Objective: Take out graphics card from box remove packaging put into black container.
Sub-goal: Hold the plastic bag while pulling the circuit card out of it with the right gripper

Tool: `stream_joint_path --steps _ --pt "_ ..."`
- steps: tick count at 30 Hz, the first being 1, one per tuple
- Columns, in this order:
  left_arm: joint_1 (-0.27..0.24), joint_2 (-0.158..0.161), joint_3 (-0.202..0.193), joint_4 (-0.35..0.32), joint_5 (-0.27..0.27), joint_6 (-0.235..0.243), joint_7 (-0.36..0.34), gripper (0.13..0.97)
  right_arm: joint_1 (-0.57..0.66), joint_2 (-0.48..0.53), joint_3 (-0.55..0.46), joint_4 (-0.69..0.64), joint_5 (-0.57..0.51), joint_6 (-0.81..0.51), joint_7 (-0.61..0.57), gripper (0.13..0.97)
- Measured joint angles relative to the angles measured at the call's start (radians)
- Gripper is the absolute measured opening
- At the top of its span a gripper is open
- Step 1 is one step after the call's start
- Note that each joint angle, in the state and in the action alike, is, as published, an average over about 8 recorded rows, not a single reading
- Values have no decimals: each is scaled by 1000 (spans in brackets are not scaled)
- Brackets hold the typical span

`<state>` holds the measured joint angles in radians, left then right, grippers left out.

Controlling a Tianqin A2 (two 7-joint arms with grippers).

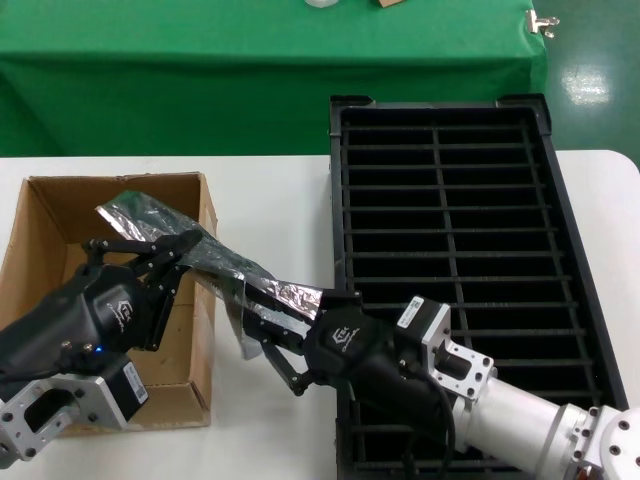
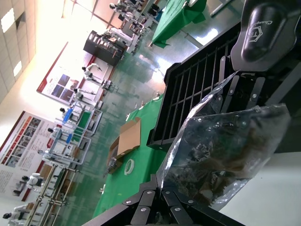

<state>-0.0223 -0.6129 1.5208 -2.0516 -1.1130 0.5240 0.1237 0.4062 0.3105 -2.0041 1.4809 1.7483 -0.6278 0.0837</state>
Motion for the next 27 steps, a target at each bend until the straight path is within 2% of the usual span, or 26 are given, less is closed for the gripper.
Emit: stream_joint_path --steps 9,18,27 --pt "0 0 0 0 0 0 0 139 2 -6 1 -6 1 5 -1 176" --pt "0 0 0 0 0 0 0 139 -19 29 9 57 -2 12 28 136" --pt "0 0 0 0 0 0 0 139 -42 64 22 114 -3 23 50 135"
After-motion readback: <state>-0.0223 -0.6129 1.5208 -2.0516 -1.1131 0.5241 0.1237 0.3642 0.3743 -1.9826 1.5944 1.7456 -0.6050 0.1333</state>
